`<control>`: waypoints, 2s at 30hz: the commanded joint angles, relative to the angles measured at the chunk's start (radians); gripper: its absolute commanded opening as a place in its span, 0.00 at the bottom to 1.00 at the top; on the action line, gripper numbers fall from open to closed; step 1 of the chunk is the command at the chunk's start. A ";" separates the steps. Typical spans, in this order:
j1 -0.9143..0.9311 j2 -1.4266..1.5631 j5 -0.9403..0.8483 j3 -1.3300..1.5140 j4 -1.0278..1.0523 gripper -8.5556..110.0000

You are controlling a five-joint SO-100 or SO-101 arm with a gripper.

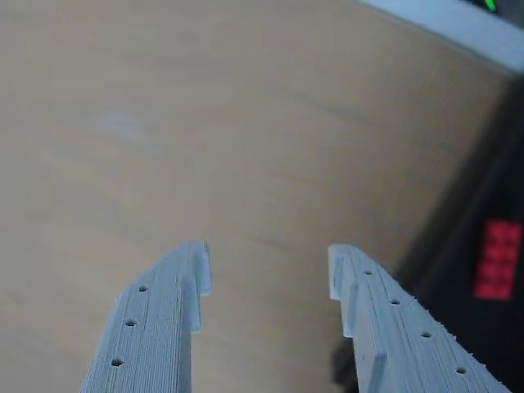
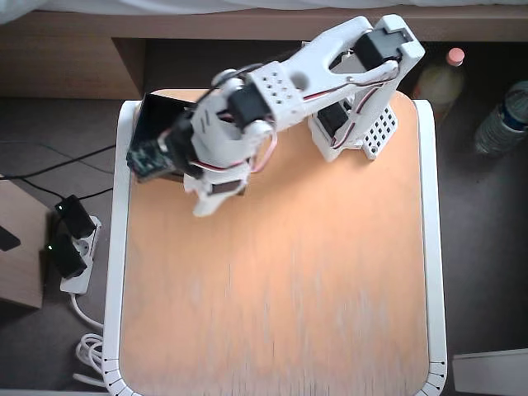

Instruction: Grasp a lego block and put it in the bin.

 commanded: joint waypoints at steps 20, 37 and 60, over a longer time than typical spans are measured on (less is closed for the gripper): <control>-0.552 0.623 0.121 0.354 -0.026 0.07; -0.770 0.973 0.098 0.831 -0.086 0.07; -0.787 1.267 0.069 1.371 -0.101 0.07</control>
